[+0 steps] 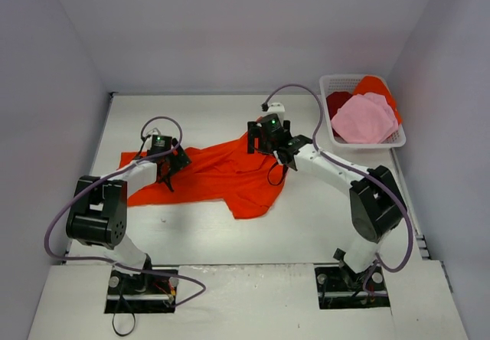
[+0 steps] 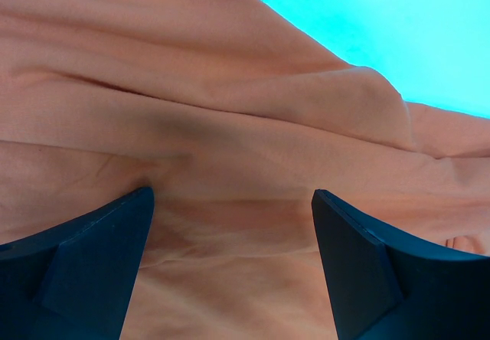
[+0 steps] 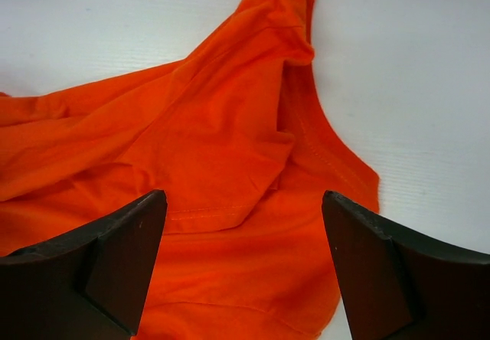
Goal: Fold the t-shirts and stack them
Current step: Fold the tshirt
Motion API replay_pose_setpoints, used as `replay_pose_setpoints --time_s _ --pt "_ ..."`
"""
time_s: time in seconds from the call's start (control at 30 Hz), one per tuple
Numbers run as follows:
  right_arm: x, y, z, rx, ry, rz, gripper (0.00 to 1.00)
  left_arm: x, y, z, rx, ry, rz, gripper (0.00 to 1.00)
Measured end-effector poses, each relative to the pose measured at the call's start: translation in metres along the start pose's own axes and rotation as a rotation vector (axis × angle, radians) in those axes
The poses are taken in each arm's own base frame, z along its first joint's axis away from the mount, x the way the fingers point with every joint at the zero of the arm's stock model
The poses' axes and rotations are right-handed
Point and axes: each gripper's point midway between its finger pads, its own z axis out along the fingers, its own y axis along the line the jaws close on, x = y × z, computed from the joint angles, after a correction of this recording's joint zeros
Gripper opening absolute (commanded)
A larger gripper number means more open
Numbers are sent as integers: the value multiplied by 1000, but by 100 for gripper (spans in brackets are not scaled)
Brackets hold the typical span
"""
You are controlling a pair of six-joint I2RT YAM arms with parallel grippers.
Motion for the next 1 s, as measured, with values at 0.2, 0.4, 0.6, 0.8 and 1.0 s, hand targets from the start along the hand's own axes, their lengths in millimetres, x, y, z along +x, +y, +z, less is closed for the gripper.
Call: replay_pose_setpoints --time_s 0.2,0.4,0.6,0.8,1.0 --pt "18 31 13 -82 36 2 76 2 4 -3 -28 25 10 80" --pt "62 66 5 -154 93 -13 76 -6 -1 -6 -34 25 17 80" --pt "125 95 -19 -201 179 -70 75 -7 -3 1 -39 31 18 80" --pt "159 117 -47 -238 214 -104 75 -5 -1 3 -46 38 22 80" --pt "173 118 -57 -220 222 -110 75 -5 1 6 -52 32 31 80"
